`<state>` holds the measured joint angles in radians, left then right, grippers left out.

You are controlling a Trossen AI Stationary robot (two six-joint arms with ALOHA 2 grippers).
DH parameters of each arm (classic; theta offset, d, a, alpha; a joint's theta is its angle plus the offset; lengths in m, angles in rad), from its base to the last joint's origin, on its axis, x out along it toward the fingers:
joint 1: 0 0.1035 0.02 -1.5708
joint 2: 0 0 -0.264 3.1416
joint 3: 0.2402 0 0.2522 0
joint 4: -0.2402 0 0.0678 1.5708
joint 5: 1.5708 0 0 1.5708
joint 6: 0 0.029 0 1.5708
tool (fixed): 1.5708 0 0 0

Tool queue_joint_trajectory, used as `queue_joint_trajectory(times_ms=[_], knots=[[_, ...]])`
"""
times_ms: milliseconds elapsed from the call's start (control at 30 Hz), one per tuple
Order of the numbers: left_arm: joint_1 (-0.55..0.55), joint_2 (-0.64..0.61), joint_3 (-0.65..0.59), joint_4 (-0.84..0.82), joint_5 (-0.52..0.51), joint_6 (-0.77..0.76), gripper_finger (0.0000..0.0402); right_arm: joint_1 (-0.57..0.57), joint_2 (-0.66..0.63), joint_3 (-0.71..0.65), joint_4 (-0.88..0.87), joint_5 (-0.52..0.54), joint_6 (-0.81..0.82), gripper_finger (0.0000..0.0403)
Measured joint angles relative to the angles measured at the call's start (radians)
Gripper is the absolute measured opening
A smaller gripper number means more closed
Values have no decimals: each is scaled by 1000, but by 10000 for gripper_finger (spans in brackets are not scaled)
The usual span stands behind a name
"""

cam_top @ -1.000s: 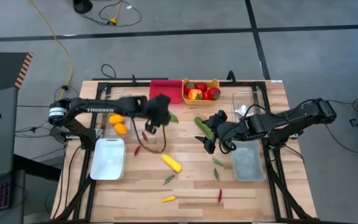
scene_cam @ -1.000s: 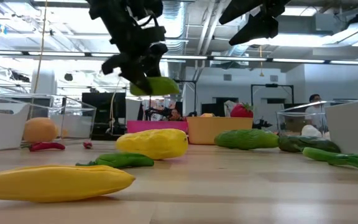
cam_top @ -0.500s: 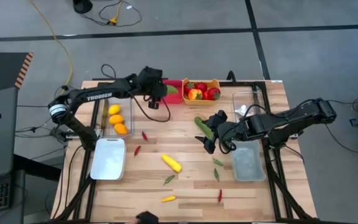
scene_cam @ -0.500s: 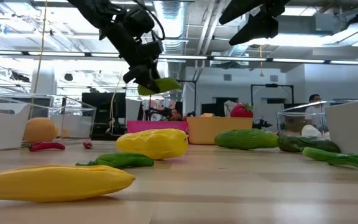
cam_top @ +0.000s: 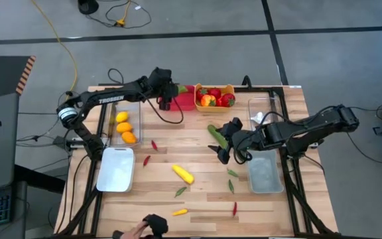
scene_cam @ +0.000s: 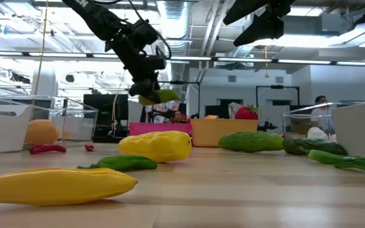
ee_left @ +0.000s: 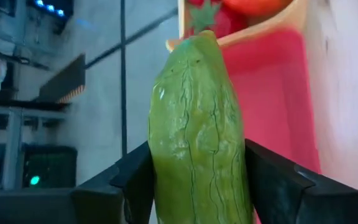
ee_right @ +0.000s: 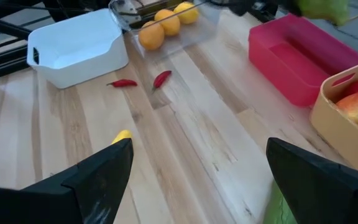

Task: Sort produce into baskets
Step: Put the green cucumber into the red bin

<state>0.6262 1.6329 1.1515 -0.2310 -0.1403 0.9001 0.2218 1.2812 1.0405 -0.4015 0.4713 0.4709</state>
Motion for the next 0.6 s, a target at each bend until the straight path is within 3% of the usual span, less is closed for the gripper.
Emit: queue_joint_trajectory(times_ms=[367,600], knots=[[0,8,1,12,-54,-28,313,-9,0,0,-1,1,0,395],[-19,8,1,-3,-105,-21,324,-32,0,0,1,19,3,395]])
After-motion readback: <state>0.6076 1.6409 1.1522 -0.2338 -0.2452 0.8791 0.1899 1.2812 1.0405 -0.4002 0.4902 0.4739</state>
